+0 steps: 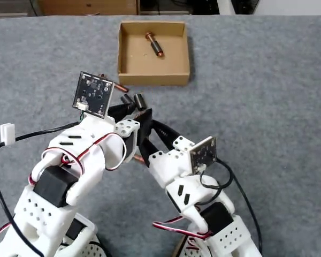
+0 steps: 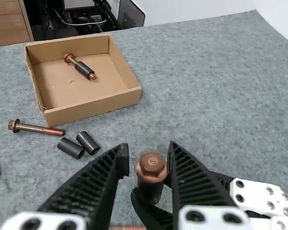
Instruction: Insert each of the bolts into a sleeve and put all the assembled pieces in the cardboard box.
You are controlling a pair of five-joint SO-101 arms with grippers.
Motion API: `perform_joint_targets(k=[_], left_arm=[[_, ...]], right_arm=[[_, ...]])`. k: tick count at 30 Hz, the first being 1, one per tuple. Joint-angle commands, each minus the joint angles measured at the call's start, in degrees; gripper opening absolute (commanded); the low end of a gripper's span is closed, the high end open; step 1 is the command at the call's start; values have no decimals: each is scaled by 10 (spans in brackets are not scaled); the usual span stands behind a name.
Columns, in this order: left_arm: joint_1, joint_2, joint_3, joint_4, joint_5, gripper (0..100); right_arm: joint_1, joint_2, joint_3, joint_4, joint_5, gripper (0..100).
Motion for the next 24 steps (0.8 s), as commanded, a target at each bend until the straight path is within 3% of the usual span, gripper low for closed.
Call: perform_joint_targets(k=[1, 10, 19, 24], left_arm=[[-18, -6, -32, -1, 4, 136], [-127, -6, -32, -2, 3, 21], [-220, -6, 1, 3, 3, 19], [-244, -7, 33, 3, 3, 19]], right_arm=[[12, -69, -2, -2, -6, 2], [78, -68, -7, -3, -7, 2], [130, -63, -58, -2, -5, 2], [155, 22, -110, -7, -5, 2]])
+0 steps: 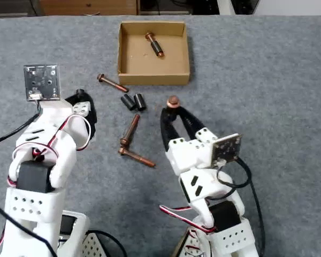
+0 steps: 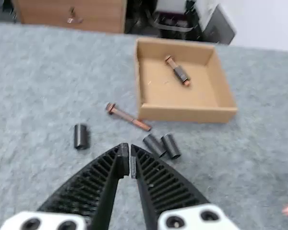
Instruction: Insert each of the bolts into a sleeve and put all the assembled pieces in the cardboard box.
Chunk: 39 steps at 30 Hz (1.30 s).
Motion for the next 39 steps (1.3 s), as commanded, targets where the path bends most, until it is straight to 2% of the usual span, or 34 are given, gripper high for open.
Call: perform_joint_targets(k=[1, 5, 21, 39], left_arm=[[-15, -7, 5, 3, 3, 19], [-11, -7, 4, 23, 3, 19], [-15, -7, 8, 92, 3, 19], [-15, -7, 9, 92, 3, 19]], right_arm=[[22, 49, -85, -7, -6, 2], [23, 172, -158, -30, -5, 2], [31, 658, -318, -320, -4, 5], [87, 1110, -669, -329, -4, 5]])
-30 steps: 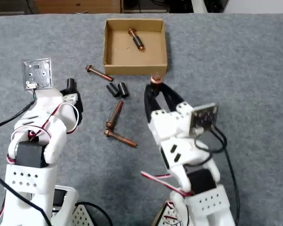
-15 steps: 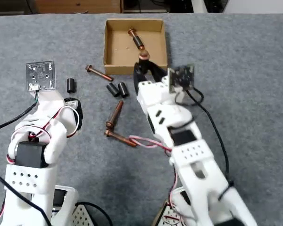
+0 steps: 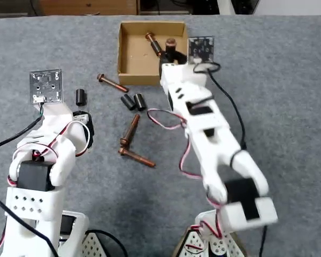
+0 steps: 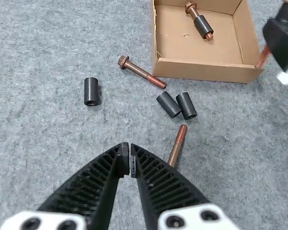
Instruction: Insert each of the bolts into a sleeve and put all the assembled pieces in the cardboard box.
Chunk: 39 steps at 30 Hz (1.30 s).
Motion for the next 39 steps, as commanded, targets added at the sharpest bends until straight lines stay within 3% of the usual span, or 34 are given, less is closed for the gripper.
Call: perform_joint_targets(k=[1, 14, 26, 33, 39], left_arm=[[-6, -7, -4, 3, 3, 19], [-6, -7, -4, 3, 3, 19], [-6, -6, -4, 1, 3, 19], [-6, -6, -4, 1, 3, 19], [-6, -6, -4, 2, 3, 19]], right_arm=[[12, 60, -107, -18, -4, 5], [13, 335, -406, -11, -4, 5], [14, 547, -778, 201, -4, 8], [14, 698, -1009, 323, -7, 150], [13, 801, -1195, 401, -5, 166]])
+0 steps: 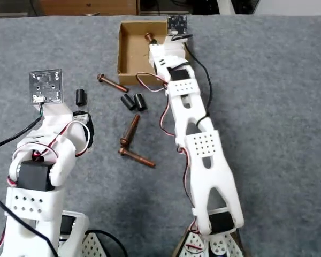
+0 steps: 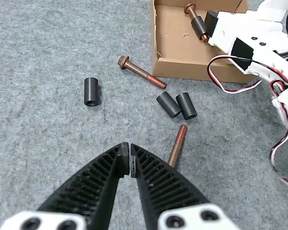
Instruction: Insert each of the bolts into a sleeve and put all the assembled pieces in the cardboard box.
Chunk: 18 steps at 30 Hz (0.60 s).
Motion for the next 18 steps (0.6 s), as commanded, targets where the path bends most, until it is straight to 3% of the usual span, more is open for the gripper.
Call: perform_joint_targets(k=[1, 4, 10, 14, 18], left_arm=[[-6, -6, -4, 1, 3, 19], [-6, -6, -4, -1, 3, 19], [-7, -5, -4, 3, 5, 39], [-55, 0, -10, 3, 10, 122], [-99, 0, -4, 4, 36, 161]], right_arm=[[12, 26, -135, 39, -4, 167], [11, 59, -209, 76, -4, 167], [12, 26, -209, 172, -5, 157], [9, -37, -209, 268, -3, 0], [8, -111, -209, 373, -2, 29]])
